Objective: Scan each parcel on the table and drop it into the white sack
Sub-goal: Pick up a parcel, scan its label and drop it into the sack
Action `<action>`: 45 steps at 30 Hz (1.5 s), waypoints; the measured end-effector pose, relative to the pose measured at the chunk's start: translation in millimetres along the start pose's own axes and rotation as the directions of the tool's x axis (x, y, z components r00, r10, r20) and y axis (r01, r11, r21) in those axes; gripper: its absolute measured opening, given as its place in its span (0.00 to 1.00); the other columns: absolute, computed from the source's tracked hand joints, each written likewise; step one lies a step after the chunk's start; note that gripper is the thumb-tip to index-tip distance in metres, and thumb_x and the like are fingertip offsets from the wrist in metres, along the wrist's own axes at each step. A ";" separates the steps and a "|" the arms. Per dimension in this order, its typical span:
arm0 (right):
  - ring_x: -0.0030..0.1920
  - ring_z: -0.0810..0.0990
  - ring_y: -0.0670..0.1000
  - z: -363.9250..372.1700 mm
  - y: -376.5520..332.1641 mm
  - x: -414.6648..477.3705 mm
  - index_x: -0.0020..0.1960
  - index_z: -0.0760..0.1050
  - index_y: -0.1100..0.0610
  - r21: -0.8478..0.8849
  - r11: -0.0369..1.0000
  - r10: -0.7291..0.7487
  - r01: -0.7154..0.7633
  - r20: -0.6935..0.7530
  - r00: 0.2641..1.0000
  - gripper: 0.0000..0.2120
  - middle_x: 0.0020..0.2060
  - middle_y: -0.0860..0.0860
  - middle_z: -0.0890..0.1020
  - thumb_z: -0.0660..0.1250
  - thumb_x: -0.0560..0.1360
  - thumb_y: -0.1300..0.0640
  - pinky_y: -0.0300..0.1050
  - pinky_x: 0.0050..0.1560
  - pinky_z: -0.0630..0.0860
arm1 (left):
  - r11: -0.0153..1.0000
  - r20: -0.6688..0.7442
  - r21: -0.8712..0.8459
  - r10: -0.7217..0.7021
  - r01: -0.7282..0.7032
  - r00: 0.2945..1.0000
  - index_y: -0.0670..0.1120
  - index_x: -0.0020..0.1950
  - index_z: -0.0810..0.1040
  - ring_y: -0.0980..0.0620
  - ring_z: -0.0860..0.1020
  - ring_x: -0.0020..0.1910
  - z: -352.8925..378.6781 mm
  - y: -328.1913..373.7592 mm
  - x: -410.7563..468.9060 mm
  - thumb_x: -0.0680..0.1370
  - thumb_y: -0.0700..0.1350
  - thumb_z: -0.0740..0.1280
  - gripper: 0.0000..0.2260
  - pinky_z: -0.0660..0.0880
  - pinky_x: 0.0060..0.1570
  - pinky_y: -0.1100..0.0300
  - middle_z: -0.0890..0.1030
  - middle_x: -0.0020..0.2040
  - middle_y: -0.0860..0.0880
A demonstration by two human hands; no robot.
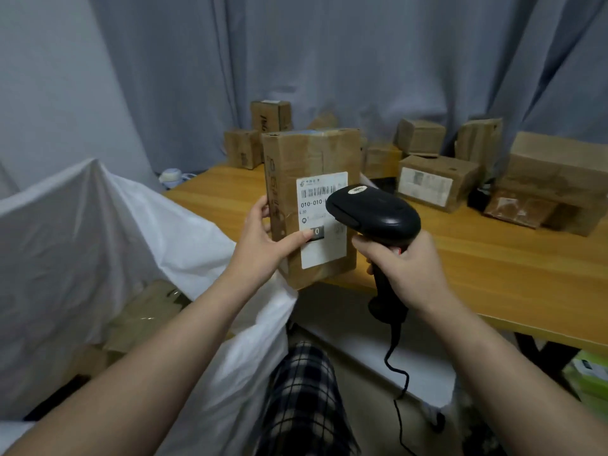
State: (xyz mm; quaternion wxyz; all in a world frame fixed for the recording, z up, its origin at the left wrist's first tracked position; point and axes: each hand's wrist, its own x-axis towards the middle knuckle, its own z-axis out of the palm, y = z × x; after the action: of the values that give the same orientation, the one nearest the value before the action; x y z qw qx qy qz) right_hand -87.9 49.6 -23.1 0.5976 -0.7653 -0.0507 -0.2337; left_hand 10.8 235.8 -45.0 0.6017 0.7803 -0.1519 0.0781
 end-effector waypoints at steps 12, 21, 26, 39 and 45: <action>0.65 0.70 0.54 146.6 47.3 4.3 0.41 0.69 0.43 -0.266 0.961 0.137 -0.078 0.208 0.969 0.15 0.57 0.49 0.73 0.76 0.68 0.51 0.56 0.67 0.68 | 0.804 -0.265 0.420 -0.335 0.421 0.904 0.47 0.69 0.63 0.48 0.73 0.61 -175.4 -67.9 -58.7 0.65 0.56 0.77 0.38 0.74 0.60 0.48 0.70 0.63 0.48; 0.68 0.64 0.54 145.5 86.1 -4.9 0.56 0.79 0.56 -0.530 0.840 0.216 -0.115 0.132 0.968 0.18 0.65 0.51 0.71 0.72 0.71 0.47 0.50 0.68 0.60 | 0.452 0.132 0.878 -0.541 0.155 0.830 0.56 0.78 0.47 0.44 0.68 0.67 -148.5 -108.7 -56.3 0.66 0.63 0.72 0.49 0.70 0.63 0.50 0.63 0.72 0.45; 0.68 0.67 0.57 133.6 97.9 -15.5 0.60 0.78 0.57 -0.390 0.904 0.252 -0.176 0.152 0.956 0.21 0.68 0.52 0.68 0.75 0.69 0.54 0.53 0.69 0.67 | 0.486 0.157 0.868 -0.465 0.102 0.871 0.56 0.76 0.61 0.45 0.73 0.63 -136.6 -103.6 -50.1 0.73 0.70 0.60 0.35 0.71 0.61 0.51 0.72 0.67 0.45; 0.26 0.69 0.42 47.3 70.1 35.3 0.31 0.71 0.59 -0.153 0.960 0.225 -0.235 -0.078 0.971 0.15 0.24 0.46 0.71 0.74 0.71 0.58 0.39 0.32 0.65 | 0.650 0.270 0.742 -0.065 -0.165 0.961 0.48 0.70 0.71 0.46 0.73 0.62 -28.6 -40.8 36.6 0.79 0.56 0.63 0.22 0.71 0.61 0.52 0.73 0.66 0.45; 0.42 0.78 0.53 -16.4 82.2 59.1 0.50 0.78 0.56 0.284 0.854 0.500 -0.436 -0.215 0.839 0.07 0.38 0.52 0.79 0.71 0.73 0.56 0.47 0.43 0.72 | 0.598 0.310 0.702 0.232 -0.387 0.922 0.50 0.74 0.63 0.45 0.66 0.67 47.8 -9.9 88.9 0.78 0.51 0.66 0.27 0.68 0.63 0.52 0.65 0.70 0.46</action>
State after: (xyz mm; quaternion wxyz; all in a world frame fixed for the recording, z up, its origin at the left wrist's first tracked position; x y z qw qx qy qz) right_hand -11.0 -0.8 -68.7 0.7199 -0.6407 0.1984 -0.1787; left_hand 94.9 179.4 -39.6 0.1847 0.9231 -0.2949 0.1636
